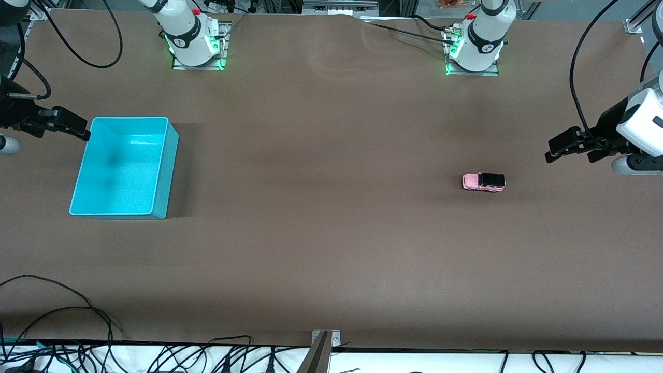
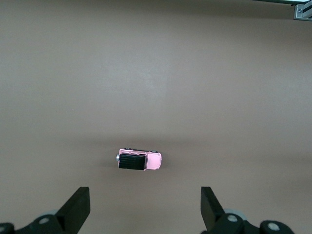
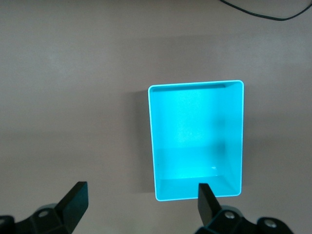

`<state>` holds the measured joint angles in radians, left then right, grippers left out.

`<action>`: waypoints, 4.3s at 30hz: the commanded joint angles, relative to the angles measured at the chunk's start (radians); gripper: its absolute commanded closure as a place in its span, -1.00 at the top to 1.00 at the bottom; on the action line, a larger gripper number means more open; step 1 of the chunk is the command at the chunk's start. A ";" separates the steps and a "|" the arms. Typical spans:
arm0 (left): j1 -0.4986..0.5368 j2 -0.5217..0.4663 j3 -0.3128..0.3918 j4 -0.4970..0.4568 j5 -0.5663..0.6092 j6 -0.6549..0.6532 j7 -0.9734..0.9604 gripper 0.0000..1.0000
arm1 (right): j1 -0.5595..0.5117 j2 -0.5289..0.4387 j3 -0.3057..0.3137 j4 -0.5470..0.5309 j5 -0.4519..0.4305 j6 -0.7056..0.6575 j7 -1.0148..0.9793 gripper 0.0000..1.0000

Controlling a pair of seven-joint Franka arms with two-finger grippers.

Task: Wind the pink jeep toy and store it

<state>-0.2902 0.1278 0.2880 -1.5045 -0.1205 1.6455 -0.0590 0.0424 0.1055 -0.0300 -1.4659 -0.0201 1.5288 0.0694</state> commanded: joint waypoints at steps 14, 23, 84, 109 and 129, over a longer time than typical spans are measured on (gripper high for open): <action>-0.001 0.004 0.005 0.010 -0.014 -0.012 0.018 1.00 | -0.001 0.000 -0.024 0.021 -0.015 -0.012 -0.013 1.00; -0.001 0.004 0.005 0.010 -0.014 -0.012 0.018 1.00 | -0.001 -0.001 -0.024 0.021 -0.011 -0.016 -0.013 1.00; -0.004 0.056 0.005 0.013 -0.019 -0.012 -0.185 1.00 | -0.001 -0.004 -0.028 0.021 -0.012 -0.019 -0.014 1.00; -0.027 0.271 0.002 -0.129 -0.028 0.104 -1.166 1.00 | -0.001 -0.004 -0.028 0.022 -0.012 -0.019 -0.014 1.00; -0.027 0.165 0.002 -0.661 -0.076 0.701 -1.400 1.00 | -0.001 -0.004 -0.027 0.021 -0.011 -0.019 -0.014 1.00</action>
<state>-0.3097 0.3572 0.2885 -2.0386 -0.1708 2.2326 -1.4043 0.0421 0.1043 -0.0571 -1.4629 -0.0208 1.5268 0.0685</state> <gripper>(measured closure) 0.000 0.000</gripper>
